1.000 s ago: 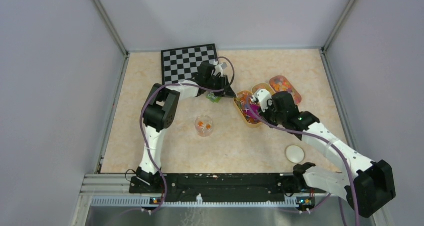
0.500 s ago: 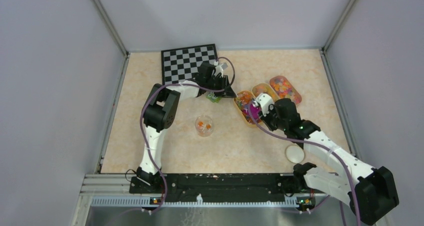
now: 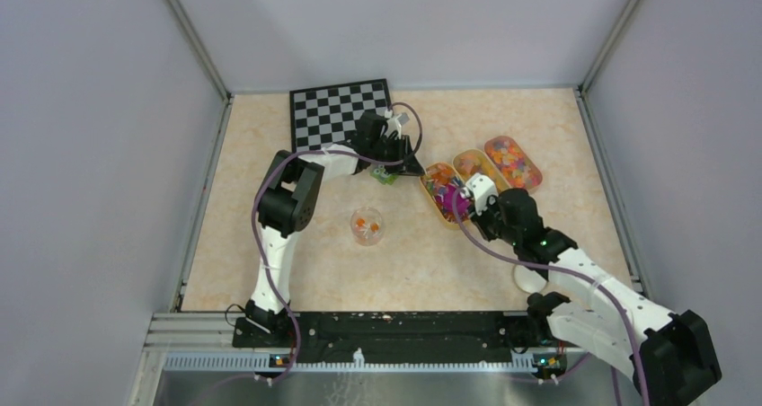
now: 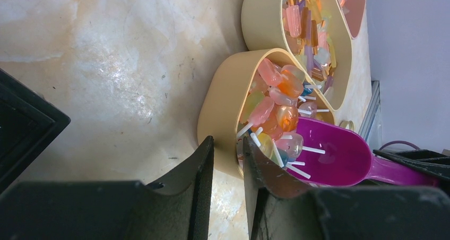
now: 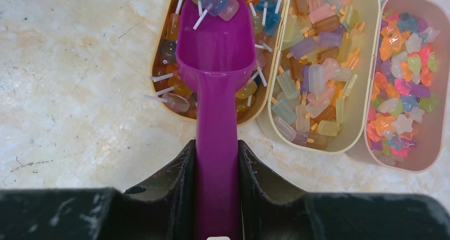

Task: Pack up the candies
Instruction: Scoop the fake candies from the storage box, then place the fake candies in the packing bottle.

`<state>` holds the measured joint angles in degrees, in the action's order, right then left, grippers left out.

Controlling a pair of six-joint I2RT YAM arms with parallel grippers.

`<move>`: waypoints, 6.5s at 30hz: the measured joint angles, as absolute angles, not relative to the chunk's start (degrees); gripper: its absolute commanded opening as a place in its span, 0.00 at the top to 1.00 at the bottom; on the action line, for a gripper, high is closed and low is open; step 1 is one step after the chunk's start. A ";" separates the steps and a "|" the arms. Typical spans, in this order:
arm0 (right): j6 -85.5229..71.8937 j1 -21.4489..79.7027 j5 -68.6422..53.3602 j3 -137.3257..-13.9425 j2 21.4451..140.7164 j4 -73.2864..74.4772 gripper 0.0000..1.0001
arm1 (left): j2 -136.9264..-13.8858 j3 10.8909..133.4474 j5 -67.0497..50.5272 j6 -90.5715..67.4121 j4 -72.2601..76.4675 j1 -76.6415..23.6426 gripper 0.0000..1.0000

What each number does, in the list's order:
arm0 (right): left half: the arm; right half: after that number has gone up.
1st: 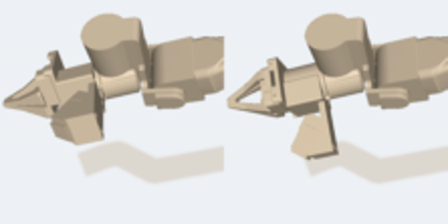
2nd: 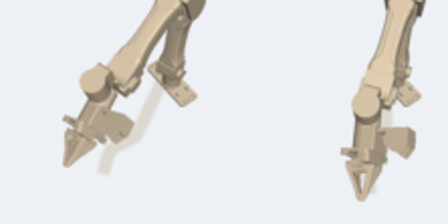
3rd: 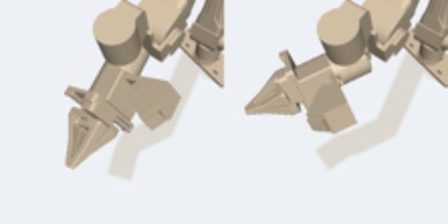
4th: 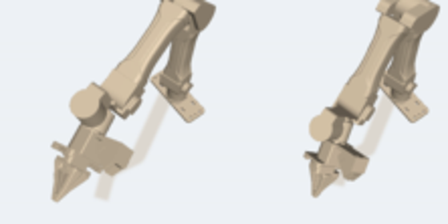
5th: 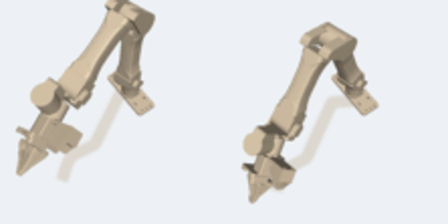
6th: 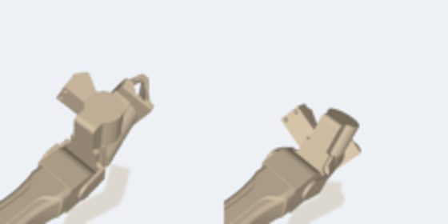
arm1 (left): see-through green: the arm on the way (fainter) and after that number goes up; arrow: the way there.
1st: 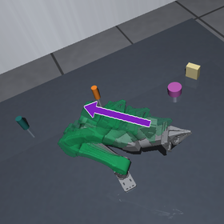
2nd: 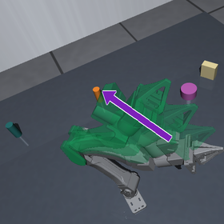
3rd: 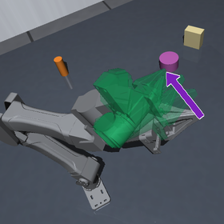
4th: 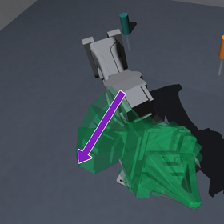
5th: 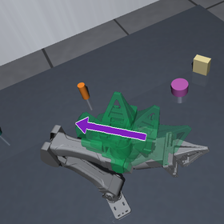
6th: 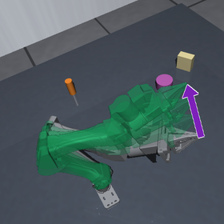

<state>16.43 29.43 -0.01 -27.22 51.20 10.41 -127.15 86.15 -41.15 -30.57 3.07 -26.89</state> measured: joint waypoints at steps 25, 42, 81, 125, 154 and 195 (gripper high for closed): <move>10.41 29.45 0.64 -16.16 44.01 -2.57 1.00 | -127.15 86.15 -41.15 -30.52 2.90 -26.94 0.67; 10.44 29.50 -0.30 -14.22 40.71 -4.84 1.00 | -127.15 86.15 -41.15 -30.50 2.72 -27.00 0.65; 10.46 29.50 -4.69 -17.26 24.45 -3.29 1.00 | -127.13 86.15 -41.32 -30.02 2.02 -27.18 0.45; 11.99 40.23 -20.78 -37.89 43.03 16.05 1.00 | -63.46 51.66 -10.48 -28.45 -9.34 -12.78 0.01; 10.28 52.38 -8.01 -55.72 64.95 30.87 1.00 | -55.00 47.00 5.56 -21.65 -14.90 -14.57 0.01; 12.93 56.25 1.43 -69.93 74.85 41.36 1.00 | -53.34 46.35 9.80 -22.24 -15.75 -15.81 0.01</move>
<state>12.93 56.25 1.43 -69.93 74.85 41.36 -53.34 46.35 9.80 -22.24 -15.75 -15.81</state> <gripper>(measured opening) 0.269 0.987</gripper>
